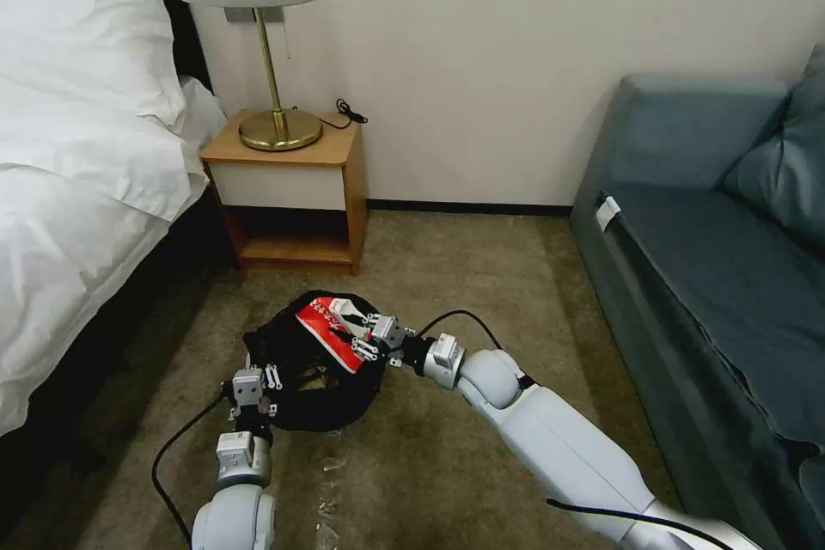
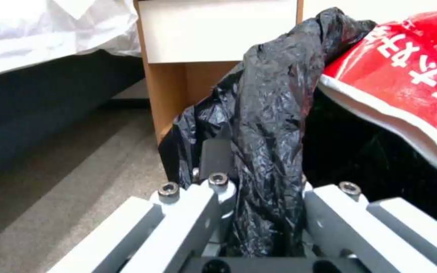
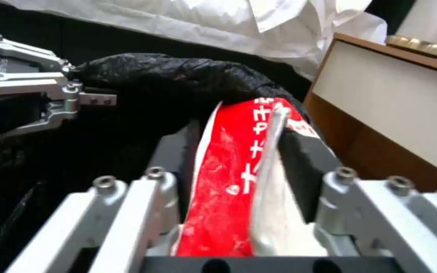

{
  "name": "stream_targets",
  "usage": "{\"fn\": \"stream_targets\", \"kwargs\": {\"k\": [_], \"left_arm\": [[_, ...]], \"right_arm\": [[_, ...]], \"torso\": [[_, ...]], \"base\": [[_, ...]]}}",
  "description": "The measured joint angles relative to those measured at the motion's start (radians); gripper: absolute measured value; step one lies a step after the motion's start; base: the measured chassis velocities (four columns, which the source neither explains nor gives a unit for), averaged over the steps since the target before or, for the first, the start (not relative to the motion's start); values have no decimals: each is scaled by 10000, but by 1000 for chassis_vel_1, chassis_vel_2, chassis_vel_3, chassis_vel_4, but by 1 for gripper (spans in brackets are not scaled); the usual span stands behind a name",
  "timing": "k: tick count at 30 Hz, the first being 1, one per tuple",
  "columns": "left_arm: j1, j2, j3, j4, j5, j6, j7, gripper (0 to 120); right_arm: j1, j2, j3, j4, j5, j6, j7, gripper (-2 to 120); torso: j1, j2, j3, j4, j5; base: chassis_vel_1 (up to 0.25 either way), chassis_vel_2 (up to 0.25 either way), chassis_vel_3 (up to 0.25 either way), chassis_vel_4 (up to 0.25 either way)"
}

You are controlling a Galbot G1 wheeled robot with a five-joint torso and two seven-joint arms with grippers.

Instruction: Pick up the trash bin, then pick up the garbage on the floor and place it into the trash bin.

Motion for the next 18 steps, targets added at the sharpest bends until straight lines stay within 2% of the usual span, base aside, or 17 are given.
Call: {"fn": "stream_targets", "kwargs": {"k": [1,3,7,9,10,13,18], "left_arm": [[0,0,0,0,0,0,0,4],[14,3,-66,-8,-91,4,-1,4],[30,4,-90,-28,-139,4,-2,4],[35,4,-160,-40,-220,5,-2,4],[35,4,-160,-40,-220,5,-2,4],[29,5,-211,-54,-290,5,-8,4],[58,5,-193,-124,-365,5,-7,4]], "right_arm": [[0,0,0,0,0,0,0,45],[-2,0,-2,-5,-7,0,-15,59],[-30,5,-2,-4,-52,0,-32,67],[-179,14,-7,125,-171,-4,-79,80],[-179,14,-7,125,-171,-4,-79,80],[-523,-75,-125,355,-231,-79,-110,95],[-708,-225,-193,510,-507,-90,-216,99]], "torso": [[0,0,0,0,0],[0,0,0,0,0],[0,1,0,0,0],[0,0,0,1,1],[0,0,0,1,1],[0,0,0,0,1],[0,0,-1,0,2]], "base": [[0,0,0,0],[0,0,0,0],[0,0,0,0],[0,0,0,0],[0,0,0,0],[0,0,0,0],[0,0,0,0]]}}
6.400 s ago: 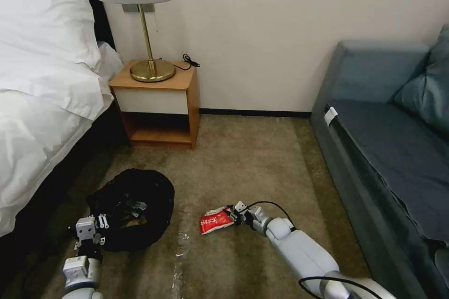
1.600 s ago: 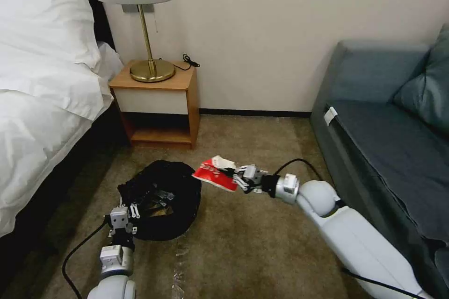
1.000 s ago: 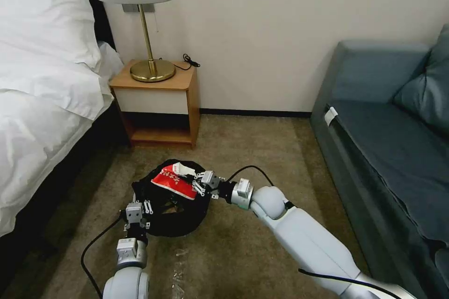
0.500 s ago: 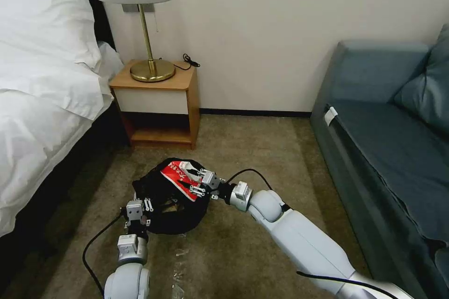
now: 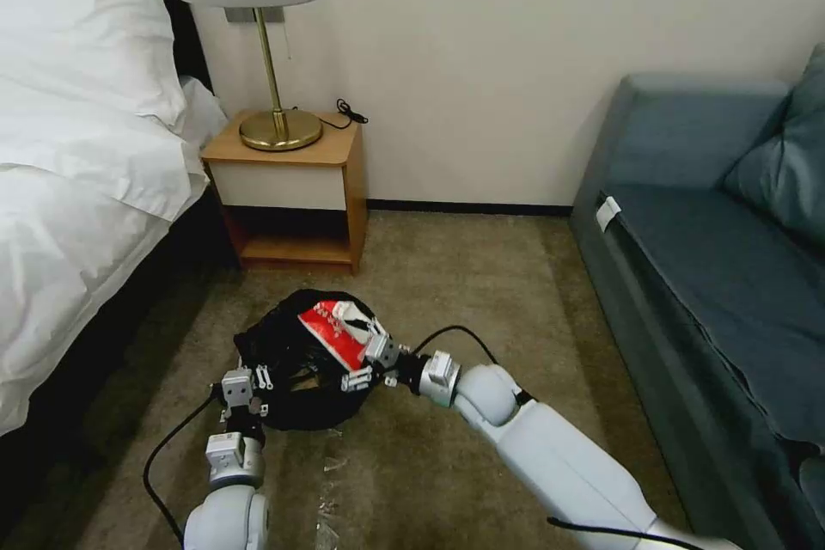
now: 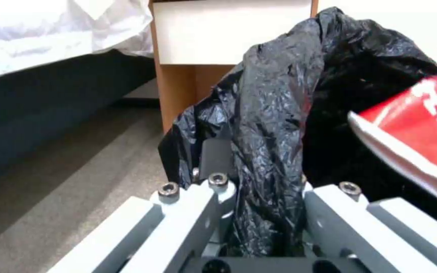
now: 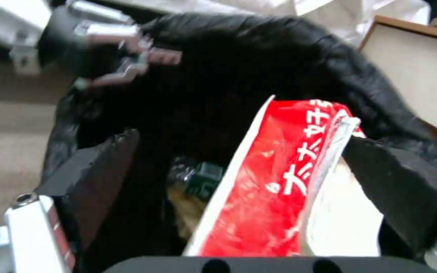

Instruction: Pick up the trash bin, then pick up the garbage on the floor and place it into the trash bin.

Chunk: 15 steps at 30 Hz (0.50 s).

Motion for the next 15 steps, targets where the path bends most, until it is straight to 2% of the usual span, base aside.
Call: {"fn": "stream_targets", "kwargs": {"k": [6,11,15], "left_arm": [[72,1,6,-34,-92,0,-3,4],[124,1,17,-11,-242,-21,-6,4],[141,1,16,73,-271,-65,-9,4]], "right_arm": [[47,-456,-85,375,-312,-192,-174,100],[655,-1097,-376,580,-608,-263,-350,100],[880,-1305,-461,683,-612,-335,-343,100]], "torso": [[0,0,0,0,0],[0,1,0,0,0],[0,0,0,0,0]], "base": [[0,0,0,0],[0,0,0,0],[0,0,0,0]]}}
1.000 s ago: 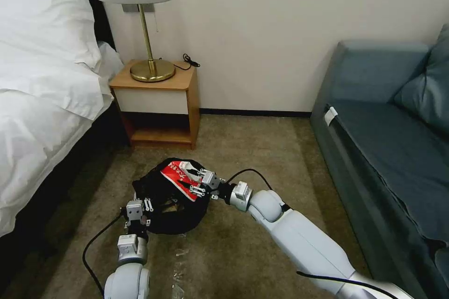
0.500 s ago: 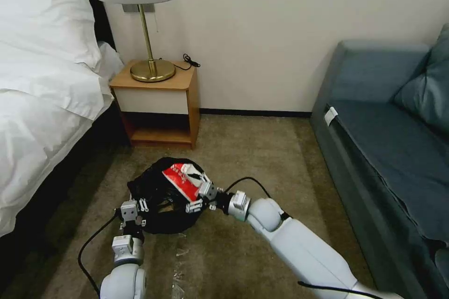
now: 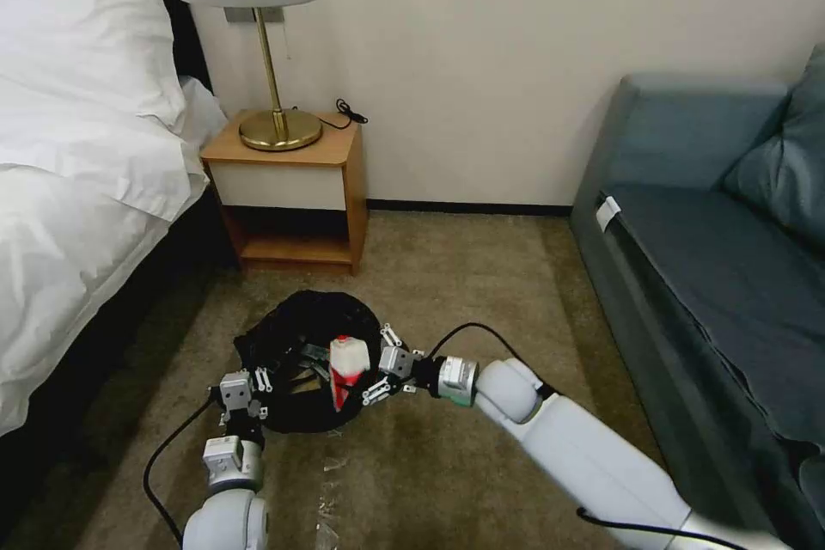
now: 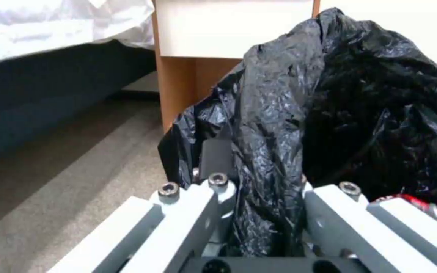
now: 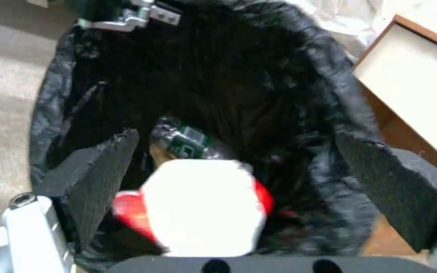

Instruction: Pick up the trash bin, then pick up the garbage on the floor and place it into the trash bin.

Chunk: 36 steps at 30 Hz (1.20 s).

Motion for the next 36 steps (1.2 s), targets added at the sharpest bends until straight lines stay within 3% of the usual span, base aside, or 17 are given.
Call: {"fn": "stream_targets", "kwargs": {"k": [5,8,9,11,14,16,19,21,25,27,33,36], "left_arm": [[13,0,1,43,-80,-19,-20,4],[13,0,-5,-22,-235,45,-134,4],[13,0,-5,-22,-235,45,-134,4],[-17,0,-7,-127,-526,197,-278,4],[-59,0,-11,-211,-847,359,-425,4],[-160,0,-82,-287,-1395,598,-726,4],[-211,0,-135,-303,-1733,723,-946,4],[-263,-1,-207,-332,-2504,970,-1418,4],[-319,0,-242,-351,-3047,1141,-1707,4],[-476,0,-253,-395,-4118,1430,-2044,4],[-604,0,-188,-398,-4762,1493,-2036,4],[-730,0,-7,-278,-5577,1604,-2069,4]], "right_arm": [[44,-152,276,143,307,-59,139,100],[-47,-558,818,807,2808,-1018,1178,100],[-47,-558,818,807,2808,-1018,1178,100],[-15,-594,1288,1248,4471,-1705,2080,100],[51,-504,1638,1399,5308,-1988,2584,100],[139,-265,2438,1459,6650,-2364,3343,100],[101,-155,2951,1389,7269,-2522,3648,100],[-312,-167,3863,1229,7942,-2689,3875,100],[-737,-300,4305,1127,8053,-2701,3872,100],[-1608,-627,4912,942,7762,-2605,3597,100],[-2225,-826,5385,789,7322,-2398,3279,100],[-2584,-830,5676,772,7131,-2286,3131,100]], "torso": [[0,0,1,3,1],[0,0,1,-3,1],[0,0,1,-3,1],[0,-1,0,0,0],[0,0,0,1,0],[0,0,0,1,-1],[0,0,1,4,1],[0,0,0,3,1],[0,0,0,1,2],[0,0,1,-1,3],[0,0,0,-3,3],[0,0,0,0,1]], "base": [[0,0,0,0],[0,0,0,0],[0,0,0,0],[0,0,0,0],[0,0,0,0],[0,0,0,0],[0,0,0,0],[0,0,0,0],[0,0,0,0],[0,0,0,0],[0,0,0,0],[0,0,0,0]]}}
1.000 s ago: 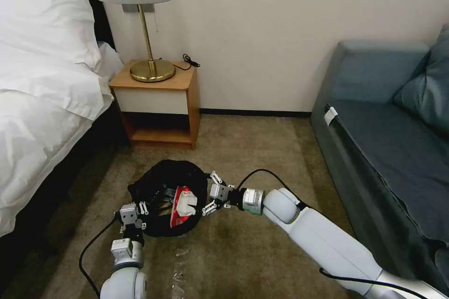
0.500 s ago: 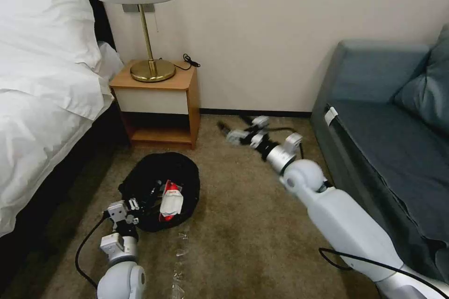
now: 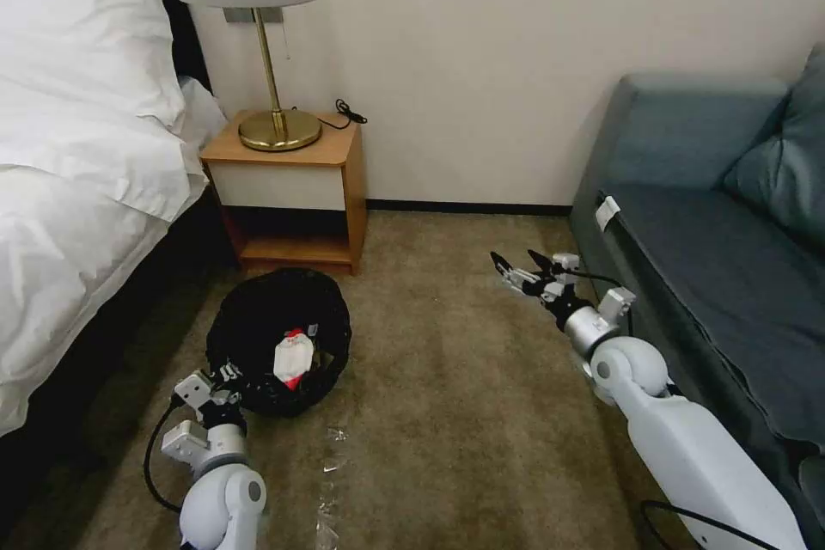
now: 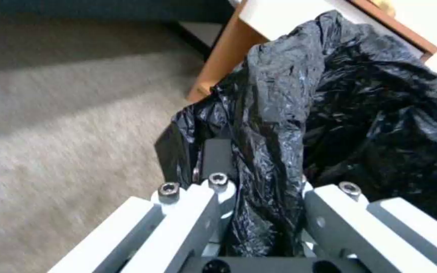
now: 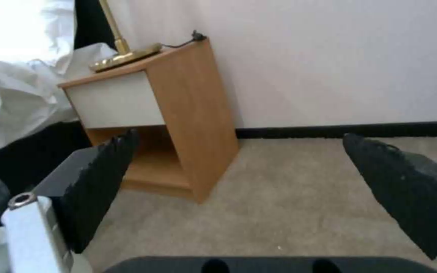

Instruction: Pick up the trash bin, then pick up the garbage on the floor and place it into the trash bin.

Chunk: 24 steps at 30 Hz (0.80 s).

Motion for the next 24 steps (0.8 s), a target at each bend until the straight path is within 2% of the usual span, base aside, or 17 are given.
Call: {"fn": "stream_targets", "kwargs": {"k": [7,14,24], "left_arm": [[-177,0,-35,545,-796,-57,-87,4],[-221,0,-194,872,-815,-81,-126,4],[-127,0,-291,839,-612,205,-342,6]], "right_arm": [[-529,227,311,-252,-668,422,-501,100],[-731,357,394,-418,-949,598,-691,100],[-762,511,378,-567,-1012,743,-828,100]], "torso": [[0,0,0,1,-1],[0,0,0,1,-2],[0,0,0,1,-2]], "base": [[0,0,0,0],[0,0,0,0],[0,0,0,0]]}}
